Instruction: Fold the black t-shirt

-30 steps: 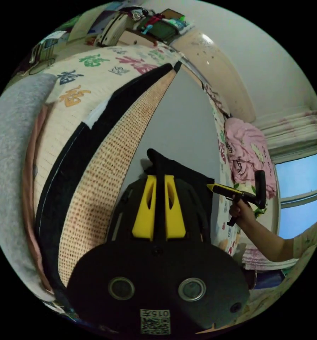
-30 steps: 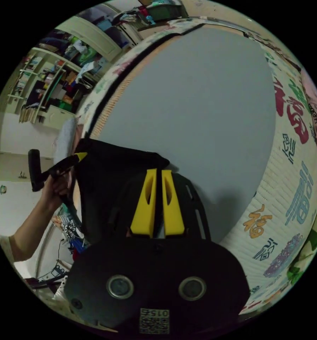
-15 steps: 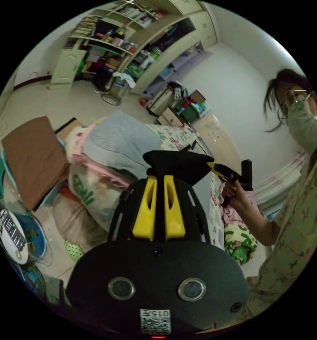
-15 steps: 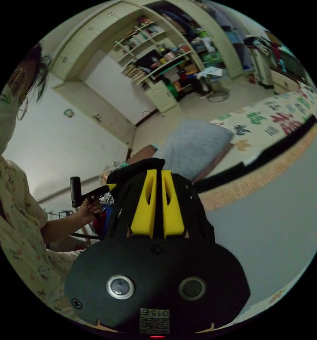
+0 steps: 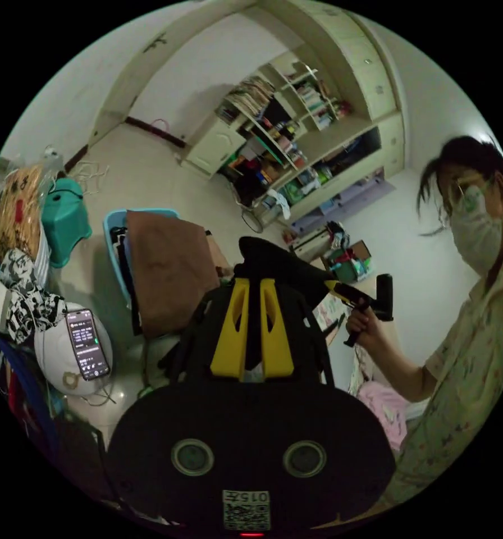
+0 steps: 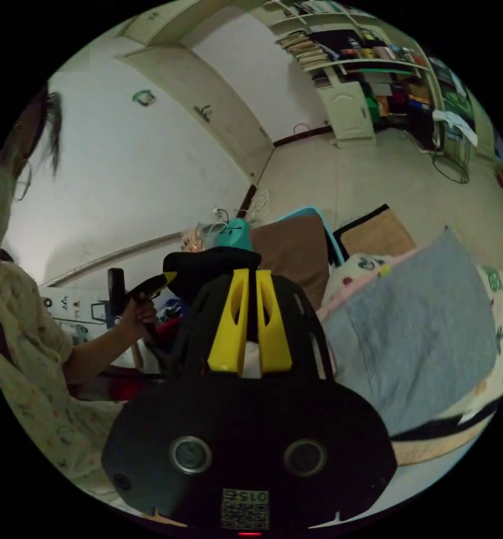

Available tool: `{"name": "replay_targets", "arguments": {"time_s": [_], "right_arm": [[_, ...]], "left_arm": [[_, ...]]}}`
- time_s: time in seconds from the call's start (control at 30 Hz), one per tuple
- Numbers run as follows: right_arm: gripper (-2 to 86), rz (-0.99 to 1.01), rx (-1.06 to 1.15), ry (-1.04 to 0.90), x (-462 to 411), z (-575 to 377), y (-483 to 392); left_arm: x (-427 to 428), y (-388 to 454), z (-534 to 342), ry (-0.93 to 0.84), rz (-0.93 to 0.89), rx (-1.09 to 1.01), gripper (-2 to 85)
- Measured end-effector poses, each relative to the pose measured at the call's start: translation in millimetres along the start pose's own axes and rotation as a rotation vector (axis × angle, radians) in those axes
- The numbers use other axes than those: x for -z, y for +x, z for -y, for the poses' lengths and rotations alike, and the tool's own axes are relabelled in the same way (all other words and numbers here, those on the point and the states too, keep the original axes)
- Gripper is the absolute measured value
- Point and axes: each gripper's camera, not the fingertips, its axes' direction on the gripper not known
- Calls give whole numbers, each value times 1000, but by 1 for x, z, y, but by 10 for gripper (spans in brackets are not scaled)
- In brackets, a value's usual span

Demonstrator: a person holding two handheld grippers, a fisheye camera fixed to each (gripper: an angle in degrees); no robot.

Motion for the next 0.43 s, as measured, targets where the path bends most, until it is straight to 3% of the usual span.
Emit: {"name": "replay_targets", "arguments": {"time_s": [0.1,0.2,0.27,0.33,0.43], "right_arm": [[12,-72,-33,-16,-97,89,23],[22,-218,-63,-88,-171,163,43],[43,-251,-31,-50,-172,180,44],[71,-330,-5,-25,-163,180,51],[117,-631,-137,-86,-150,160,100]], "left_arm": [[-22,-61,43,53,55,45,30],[-65,-122,89,95,239,126,50],[-80,-142,111,88,352,135,52],[-84,-141,127,88,254,59,50],[-88,-114,115,-7,233,-143,45]]}}
